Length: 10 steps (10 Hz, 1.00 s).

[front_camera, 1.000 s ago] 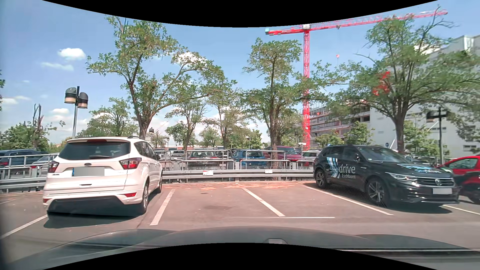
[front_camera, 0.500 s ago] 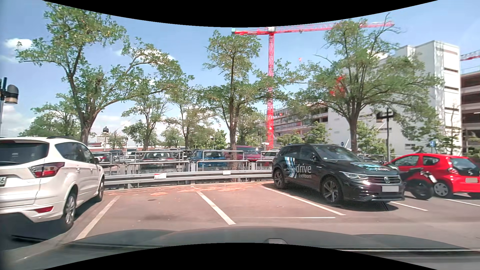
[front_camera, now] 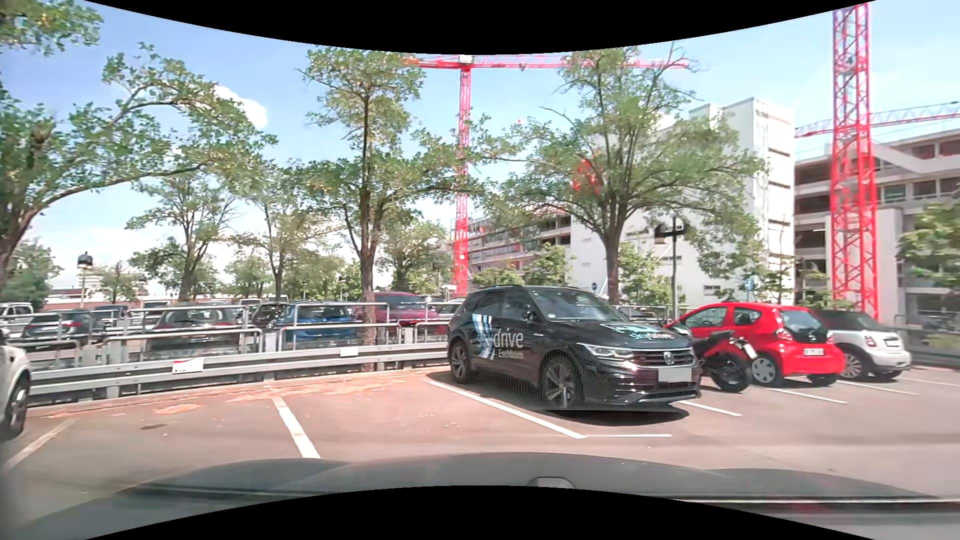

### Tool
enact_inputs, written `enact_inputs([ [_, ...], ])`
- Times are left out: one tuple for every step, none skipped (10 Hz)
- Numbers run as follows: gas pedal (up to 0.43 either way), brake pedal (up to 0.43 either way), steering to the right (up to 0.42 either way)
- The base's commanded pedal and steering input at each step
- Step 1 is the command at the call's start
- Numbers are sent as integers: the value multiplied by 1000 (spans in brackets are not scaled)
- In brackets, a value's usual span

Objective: Follow the waypoints while adhering to traffic rules and regulations

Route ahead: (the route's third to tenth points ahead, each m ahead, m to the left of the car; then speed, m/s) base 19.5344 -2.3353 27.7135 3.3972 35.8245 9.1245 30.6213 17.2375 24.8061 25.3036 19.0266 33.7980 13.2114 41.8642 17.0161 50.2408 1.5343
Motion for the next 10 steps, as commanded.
enact_inputs([
  [59, 0, 948],
  [59, 0, 940],
  [59, 0, 935],
  [47, 0, 934],
  [28, 0, 931],
  [0, 0, 930],
  [0, 0, 929],
  [0, 0, 928],
  [0, 0, 927],
  [0, 0, 926],
])
